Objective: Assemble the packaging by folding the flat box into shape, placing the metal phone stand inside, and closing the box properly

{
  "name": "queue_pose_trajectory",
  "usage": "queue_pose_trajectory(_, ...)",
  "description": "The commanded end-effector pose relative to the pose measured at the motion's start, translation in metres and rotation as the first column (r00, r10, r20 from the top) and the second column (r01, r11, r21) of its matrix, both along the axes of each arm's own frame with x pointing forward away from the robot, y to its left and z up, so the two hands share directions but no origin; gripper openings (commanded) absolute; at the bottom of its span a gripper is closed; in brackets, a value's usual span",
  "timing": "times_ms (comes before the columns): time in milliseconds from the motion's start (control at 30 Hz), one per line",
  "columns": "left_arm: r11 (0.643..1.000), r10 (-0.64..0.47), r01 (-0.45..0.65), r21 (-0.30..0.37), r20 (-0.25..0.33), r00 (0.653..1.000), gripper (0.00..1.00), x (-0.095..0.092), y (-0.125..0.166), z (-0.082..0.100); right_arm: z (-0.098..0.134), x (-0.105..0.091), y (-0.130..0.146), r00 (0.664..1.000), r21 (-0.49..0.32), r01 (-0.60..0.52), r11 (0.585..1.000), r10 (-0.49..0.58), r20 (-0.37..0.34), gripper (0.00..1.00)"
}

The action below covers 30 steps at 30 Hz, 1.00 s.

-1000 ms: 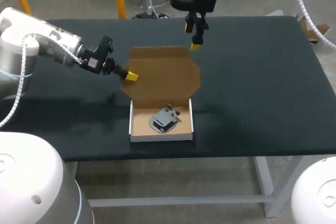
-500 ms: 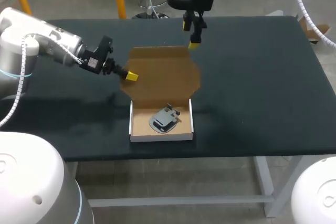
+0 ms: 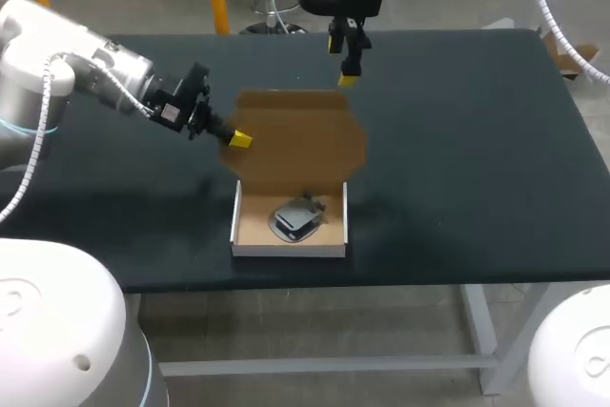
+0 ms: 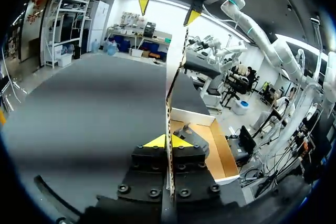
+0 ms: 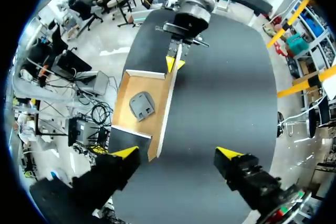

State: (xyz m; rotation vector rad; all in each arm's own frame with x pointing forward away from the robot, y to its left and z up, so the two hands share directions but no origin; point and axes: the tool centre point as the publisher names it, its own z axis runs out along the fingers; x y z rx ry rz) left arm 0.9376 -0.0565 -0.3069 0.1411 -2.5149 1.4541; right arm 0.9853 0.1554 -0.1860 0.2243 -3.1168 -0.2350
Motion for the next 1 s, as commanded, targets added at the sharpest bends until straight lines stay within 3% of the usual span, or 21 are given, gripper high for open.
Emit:
queue_pose_trajectory(33, 0.999, 0.044, -0.045, 0.019, 0.066, 0.997, 0.00, -0.0164, 0.0013, 0.0086, 0.0023, 0.0018, 0.0036, 1.000, -0.010, -0.004, 1.000, 0.003, -0.008, 1.00)
queue_pose_trajectory(367, 0.998, 0.052, -0.046, -0.042, 0.160, 0.986, 0.00, -0.0222, 0.0027, 0.0071, 0.0036, 0.0019, 0.0052, 1.000, -0.015, -0.005, 1.000, 0.005, -0.007, 1.00)
queue_pose_trajectory(800, 0.997, 0.061, -0.048, -0.067, 0.214, 0.975, 0.00, -0.0217, 0.0049, 0.0027, 0.0046, 0.0018, 0.0061, 1.000, -0.018, -0.003, 1.000, 0.003, -0.008, 1.00)
queue_pose_trajectory(1000, 0.996, 0.061, -0.040, -0.082, 0.265, 0.962, 0.00, -0.0251, 0.0059, 0.0026, 0.0056, 0.0023, 0.0071, 1.000, -0.019, -0.003, 1.000, 0.002, -0.007, 1.00)
